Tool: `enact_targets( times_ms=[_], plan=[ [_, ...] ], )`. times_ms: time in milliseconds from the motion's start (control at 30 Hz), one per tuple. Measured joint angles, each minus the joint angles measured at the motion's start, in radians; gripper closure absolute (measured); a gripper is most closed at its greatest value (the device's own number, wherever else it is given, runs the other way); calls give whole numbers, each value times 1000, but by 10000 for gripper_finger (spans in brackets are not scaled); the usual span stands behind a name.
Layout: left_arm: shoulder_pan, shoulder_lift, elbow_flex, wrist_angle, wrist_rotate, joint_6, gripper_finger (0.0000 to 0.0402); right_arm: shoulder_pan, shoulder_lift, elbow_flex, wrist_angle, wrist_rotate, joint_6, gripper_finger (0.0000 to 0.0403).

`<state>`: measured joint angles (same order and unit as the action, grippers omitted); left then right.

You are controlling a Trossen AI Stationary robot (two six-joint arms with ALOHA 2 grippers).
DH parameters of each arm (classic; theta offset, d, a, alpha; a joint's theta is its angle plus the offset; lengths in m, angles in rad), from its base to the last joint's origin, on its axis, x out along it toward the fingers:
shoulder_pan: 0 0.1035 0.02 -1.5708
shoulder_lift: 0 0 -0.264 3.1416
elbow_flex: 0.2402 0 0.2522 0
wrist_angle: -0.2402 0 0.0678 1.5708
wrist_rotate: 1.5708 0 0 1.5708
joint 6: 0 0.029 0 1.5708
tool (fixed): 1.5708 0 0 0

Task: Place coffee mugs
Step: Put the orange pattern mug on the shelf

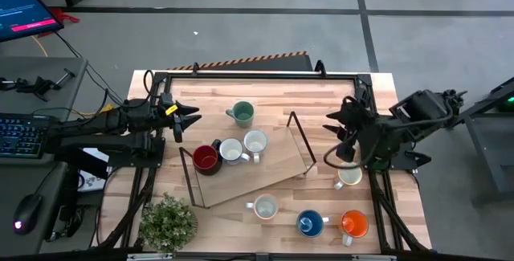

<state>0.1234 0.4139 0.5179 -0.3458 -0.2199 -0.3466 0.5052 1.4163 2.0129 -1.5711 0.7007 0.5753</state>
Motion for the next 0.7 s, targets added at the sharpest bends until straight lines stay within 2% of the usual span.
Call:
enact_targets(
  times_ms=[167,267,367,467,567,700],
  plan=[
    [0,0,0,0,0,4,254,47,-13,-1,1,53,-7,292],
    [0,0,0,0,-1,30,254,46,-63,-73,3,105,-4,292],
    [0,0,0,0,-4,42,254,28,-154,-238,3,146,100,292],
    [0,0,0,1,-4,34,254,25,-281,-458,55,137,237,292],
    [0,0,0,9,-4,22,254,25,-417,-676,249,114,258,292],
    [0,0,0,9,-4,-19,254,16,-597,-930,566,59,181,292]
  ],
)
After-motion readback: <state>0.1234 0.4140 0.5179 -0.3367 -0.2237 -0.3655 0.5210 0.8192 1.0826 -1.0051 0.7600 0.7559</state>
